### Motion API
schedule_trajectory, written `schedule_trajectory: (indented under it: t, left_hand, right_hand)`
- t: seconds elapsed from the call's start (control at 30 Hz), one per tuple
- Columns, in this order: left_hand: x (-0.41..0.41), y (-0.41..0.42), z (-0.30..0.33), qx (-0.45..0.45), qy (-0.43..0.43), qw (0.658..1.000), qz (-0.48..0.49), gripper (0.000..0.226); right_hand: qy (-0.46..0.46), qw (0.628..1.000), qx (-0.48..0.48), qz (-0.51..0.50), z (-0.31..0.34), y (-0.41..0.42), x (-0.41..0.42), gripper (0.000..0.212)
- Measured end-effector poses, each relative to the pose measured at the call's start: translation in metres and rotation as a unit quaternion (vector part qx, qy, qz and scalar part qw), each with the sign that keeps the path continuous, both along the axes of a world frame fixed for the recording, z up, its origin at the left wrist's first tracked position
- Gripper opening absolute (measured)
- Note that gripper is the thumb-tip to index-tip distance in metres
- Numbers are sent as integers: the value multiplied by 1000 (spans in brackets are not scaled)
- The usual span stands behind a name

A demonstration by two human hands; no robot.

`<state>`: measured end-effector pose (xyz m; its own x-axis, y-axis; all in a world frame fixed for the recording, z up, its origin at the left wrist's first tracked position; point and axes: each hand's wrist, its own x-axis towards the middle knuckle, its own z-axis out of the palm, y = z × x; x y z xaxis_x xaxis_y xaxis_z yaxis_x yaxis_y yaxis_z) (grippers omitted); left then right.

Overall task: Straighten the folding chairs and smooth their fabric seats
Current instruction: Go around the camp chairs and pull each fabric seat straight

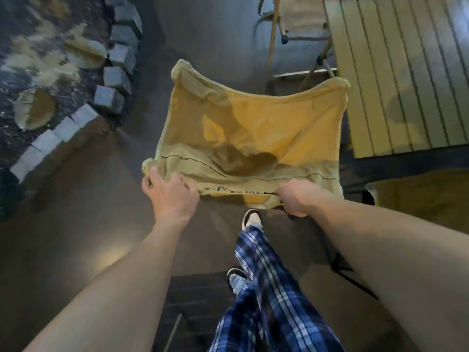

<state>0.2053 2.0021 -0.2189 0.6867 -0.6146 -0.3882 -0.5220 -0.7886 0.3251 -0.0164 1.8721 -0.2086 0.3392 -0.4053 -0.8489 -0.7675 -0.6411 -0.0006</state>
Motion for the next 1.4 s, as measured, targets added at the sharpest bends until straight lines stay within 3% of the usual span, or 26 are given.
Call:
schedule_trajectory:
  t: [0.07, 0.2, 0.4, 0.53, 0.73, 1.0, 1.1, 1.2, 1.4]
  left_hand:
    - [33, -43, -1, 41, -28, 997, -67, 18]
    - [84, -113, 19, 180, -40, 977, -102, 34]
    - [141, -193, 24, 241, -79, 952, -174, 46]
    - [168, -229, 14, 216, -106, 944, -227, 49]
    - [199, -269, 9, 190, -147, 914, -328, 53]
    - [228, -303, 8, 171, -140, 828, -516, 49]
    - [227, -314, 11, 156, -128, 816, -542, 45]
    - [228, -332, 10, 134, -135, 809, -557, 40]
    - [237, -371, 1, 138, -182, 781, -581, 37]
  right_hand:
    - [-28, 998, -14, -48, -5, -17, 17, 33]
    - [-69, 991, 6, -113, -12, -40, 58, 31]
    - [-62, 967, 77, -236, -11, -72, 115, 32]
    - [-79, 955, 46, -284, -3, -84, 138, 26]
    - [-26, 936, -24, -349, 3, -94, 180, 24]
    - [54, 875, -71, -476, 25, -46, 205, 24]
    - [114, 837, -55, -533, 22, -34, 212, 28]
    - [81, 839, -50, -535, 21, -38, 216, 23]
    - [54, 832, -73, -547, 32, -45, 244, 35]
